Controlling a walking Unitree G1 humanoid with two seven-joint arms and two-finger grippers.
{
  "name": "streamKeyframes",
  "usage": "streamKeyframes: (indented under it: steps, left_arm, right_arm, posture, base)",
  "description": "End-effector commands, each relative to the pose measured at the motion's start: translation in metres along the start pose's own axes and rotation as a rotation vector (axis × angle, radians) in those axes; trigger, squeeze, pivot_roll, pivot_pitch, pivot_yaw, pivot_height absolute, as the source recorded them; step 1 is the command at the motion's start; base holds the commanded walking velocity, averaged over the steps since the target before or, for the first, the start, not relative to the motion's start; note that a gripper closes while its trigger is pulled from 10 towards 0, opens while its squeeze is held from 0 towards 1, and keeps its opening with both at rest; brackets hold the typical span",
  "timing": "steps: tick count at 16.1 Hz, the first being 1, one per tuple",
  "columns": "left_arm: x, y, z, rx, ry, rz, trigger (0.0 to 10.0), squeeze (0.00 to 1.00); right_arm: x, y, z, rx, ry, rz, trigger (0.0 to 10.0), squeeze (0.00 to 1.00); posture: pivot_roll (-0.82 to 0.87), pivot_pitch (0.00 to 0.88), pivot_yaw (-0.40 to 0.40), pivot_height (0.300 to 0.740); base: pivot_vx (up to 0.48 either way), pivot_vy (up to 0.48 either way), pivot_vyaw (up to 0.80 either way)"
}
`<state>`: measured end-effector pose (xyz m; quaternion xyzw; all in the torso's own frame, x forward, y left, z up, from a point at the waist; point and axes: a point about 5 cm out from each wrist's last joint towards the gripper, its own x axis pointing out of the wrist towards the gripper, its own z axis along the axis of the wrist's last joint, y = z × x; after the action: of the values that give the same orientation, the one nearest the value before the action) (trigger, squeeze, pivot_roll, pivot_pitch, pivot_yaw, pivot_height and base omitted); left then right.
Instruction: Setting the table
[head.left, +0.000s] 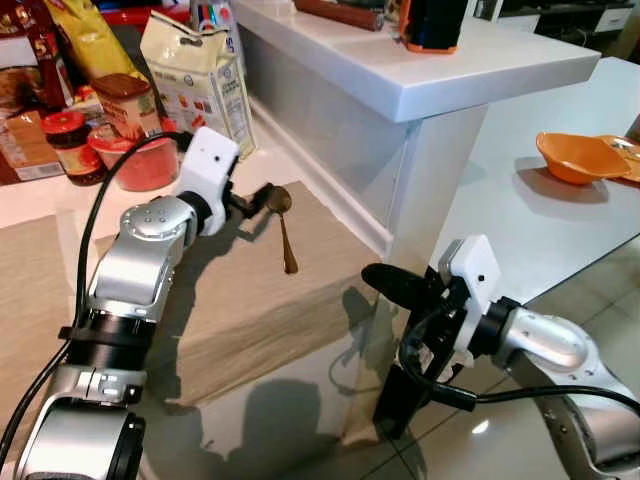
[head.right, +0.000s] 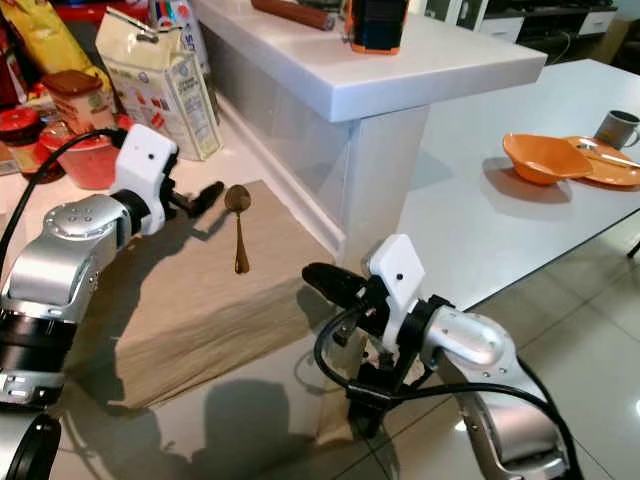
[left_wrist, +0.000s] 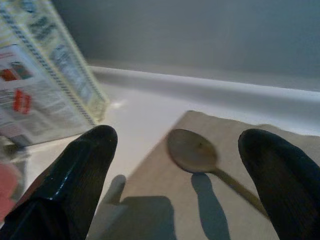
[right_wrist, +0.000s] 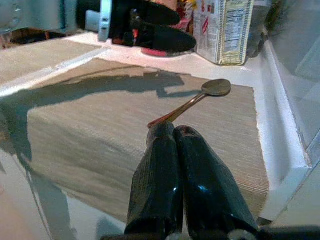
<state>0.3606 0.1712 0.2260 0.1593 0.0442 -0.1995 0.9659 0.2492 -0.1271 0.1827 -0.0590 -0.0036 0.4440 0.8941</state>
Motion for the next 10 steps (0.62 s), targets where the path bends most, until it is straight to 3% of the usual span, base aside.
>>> streamKeyframes:
  steps: [1, 6, 8, 10]
  left_arm:
    - [0.0, -0.003, -0.005, -0.002, 0.025, -0.019, 10.0, 0.0]
    - [0.025, -0.016, -0.04, -0.078, 0.159, -0.006, 10.0, 0.0]
    - [0.03, -0.023, -0.047, -0.123, 0.178, 0.012, 10.0, 0.0]
    - [0.036, -0.032, -0.047, -0.181, 0.128, 0.043, 10.0, 0.0]
  right_arm:
    - [0.002, -0.001, -0.001, 0.008, 0.009, -0.016, 10.0, 0.0]
    - [0.009, 0.012, 0.009, 0.042, -0.026, 0.01, 10.0, 0.0]
    - [0.009, 0.016, 0.011, 0.051, -0.035, 0.006, 10.0, 0.0]
    - [0.008, 0.021, 0.012, 0.071, -0.031, -0.001, 10.0, 0.0]
  posture:
    - [-0.09, 0.0, 0.023, 0.732]
    - [-0.09, 0.0, 0.044, 0.732]
    - [-0.11, 0.0, 0.054, 0.732]
    - [-0.12, 0.0, 0.05, 0.732]
  base:
    - [0.0, 0.0, 0.0]
    - [0.0, 0.0, 0.0]
    - [0.0, 0.0, 0.0]
    - [0.0, 0.0, 0.0]
